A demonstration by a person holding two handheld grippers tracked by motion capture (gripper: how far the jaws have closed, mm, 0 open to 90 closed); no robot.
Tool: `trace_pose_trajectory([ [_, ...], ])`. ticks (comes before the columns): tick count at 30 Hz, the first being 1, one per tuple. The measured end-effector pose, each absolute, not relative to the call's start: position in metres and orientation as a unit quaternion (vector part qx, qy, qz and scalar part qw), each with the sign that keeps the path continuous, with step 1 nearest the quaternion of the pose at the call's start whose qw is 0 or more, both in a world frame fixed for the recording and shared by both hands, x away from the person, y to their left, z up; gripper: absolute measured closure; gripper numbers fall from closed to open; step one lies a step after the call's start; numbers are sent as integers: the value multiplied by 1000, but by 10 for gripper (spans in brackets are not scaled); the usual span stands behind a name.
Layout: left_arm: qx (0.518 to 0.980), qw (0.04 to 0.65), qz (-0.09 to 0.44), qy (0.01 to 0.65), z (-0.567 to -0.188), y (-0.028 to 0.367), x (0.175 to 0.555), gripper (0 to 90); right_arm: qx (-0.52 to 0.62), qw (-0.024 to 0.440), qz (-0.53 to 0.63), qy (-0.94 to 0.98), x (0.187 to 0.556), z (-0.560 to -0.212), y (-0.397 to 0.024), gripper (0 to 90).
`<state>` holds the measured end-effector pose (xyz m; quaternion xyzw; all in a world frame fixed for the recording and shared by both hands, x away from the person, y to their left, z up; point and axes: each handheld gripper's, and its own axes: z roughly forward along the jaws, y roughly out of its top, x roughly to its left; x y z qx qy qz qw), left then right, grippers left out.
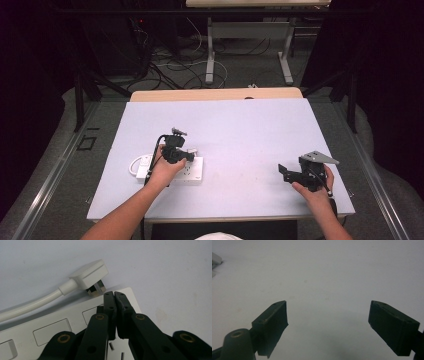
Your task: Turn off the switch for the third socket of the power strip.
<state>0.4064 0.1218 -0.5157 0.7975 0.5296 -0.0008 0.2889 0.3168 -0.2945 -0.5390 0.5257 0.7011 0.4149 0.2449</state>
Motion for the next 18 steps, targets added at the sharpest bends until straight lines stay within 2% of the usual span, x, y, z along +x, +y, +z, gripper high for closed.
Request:
trace_pose_trajectory([
  [18, 796, 292, 2, 530, -517, 123, 406, 899, 527, 246, 418, 698, 318, -540, -294, 150],
])
